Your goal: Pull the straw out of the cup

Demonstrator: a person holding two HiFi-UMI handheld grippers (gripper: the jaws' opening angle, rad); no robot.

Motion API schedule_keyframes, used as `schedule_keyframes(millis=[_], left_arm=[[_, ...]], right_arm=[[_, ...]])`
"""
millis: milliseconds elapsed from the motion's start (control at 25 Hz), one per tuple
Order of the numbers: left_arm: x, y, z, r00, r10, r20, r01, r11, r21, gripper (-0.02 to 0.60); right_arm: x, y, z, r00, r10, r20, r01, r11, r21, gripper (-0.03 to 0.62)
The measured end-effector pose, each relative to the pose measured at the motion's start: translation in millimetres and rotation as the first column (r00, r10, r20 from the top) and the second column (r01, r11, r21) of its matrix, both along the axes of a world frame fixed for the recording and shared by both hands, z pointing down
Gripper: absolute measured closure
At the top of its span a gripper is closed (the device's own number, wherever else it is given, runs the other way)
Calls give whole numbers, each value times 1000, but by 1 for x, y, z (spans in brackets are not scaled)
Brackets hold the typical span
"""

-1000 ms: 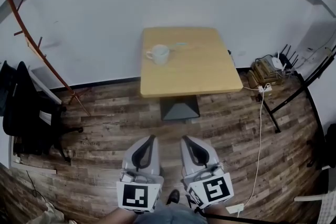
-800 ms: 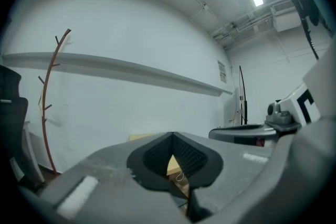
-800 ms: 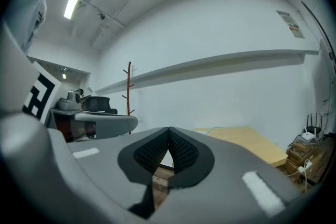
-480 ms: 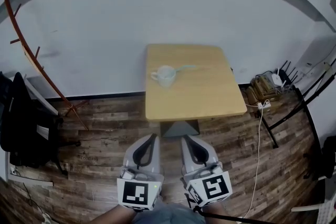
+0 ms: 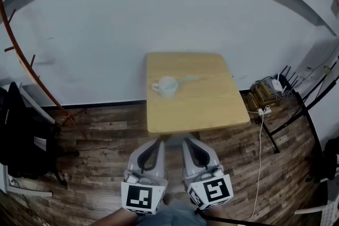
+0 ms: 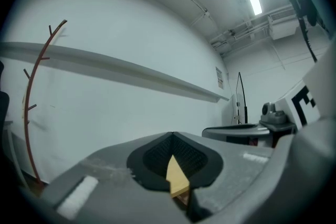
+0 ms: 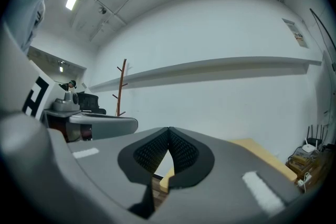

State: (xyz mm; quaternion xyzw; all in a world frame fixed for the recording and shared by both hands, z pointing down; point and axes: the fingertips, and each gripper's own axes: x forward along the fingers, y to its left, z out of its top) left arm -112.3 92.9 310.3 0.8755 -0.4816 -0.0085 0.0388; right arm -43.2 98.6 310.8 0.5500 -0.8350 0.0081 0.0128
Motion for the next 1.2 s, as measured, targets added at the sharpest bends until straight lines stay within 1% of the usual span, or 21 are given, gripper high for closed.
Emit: schedule_keyframes(millis=[320, 520, 640, 760, 880, 1000, 1120, 1200], left_arm=[[8, -21, 22, 1000, 11, 22, -9, 999, -53, 562], [17, -48, 33, 999, -5, 37, 8, 996, -86, 563], [24, -66, 38, 999, -20, 49, 25, 995, -97, 562], [31, -87, 47, 996, -32, 77, 41, 992, -116, 563], [39, -109, 50, 996, -51, 79, 60, 991, -121, 563], [50, -132, 50, 993, -66, 94, 77, 990, -120, 563], [59, -155, 49, 991, -91, 96, 104, 985, -134, 563], [64, -168, 46, 989, -108, 101, 120, 984, -131, 563]], right_arm=[[14, -21, 14, 999, 28, 21, -27, 999, -35, 586], [28, -47, 27, 999, 25, 33, -23, 998, -66, 586], [39, -65, 33, 999, 16, 46, -12, 997, -81, 586], [49, -88, 37, 998, -3, 57, 8, 996, -87, 586], [58, -113, 43, 998, -21, 67, 28, 995, -101, 586], [70, -139, 45, 997, -37, 74, 45, 993, -112, 586], [79, -164, 45, 995, -58, 80, 67, 991, -116, 586], [83, -179, 44, 994, -77, 83, 86, 990, -115, 586]])
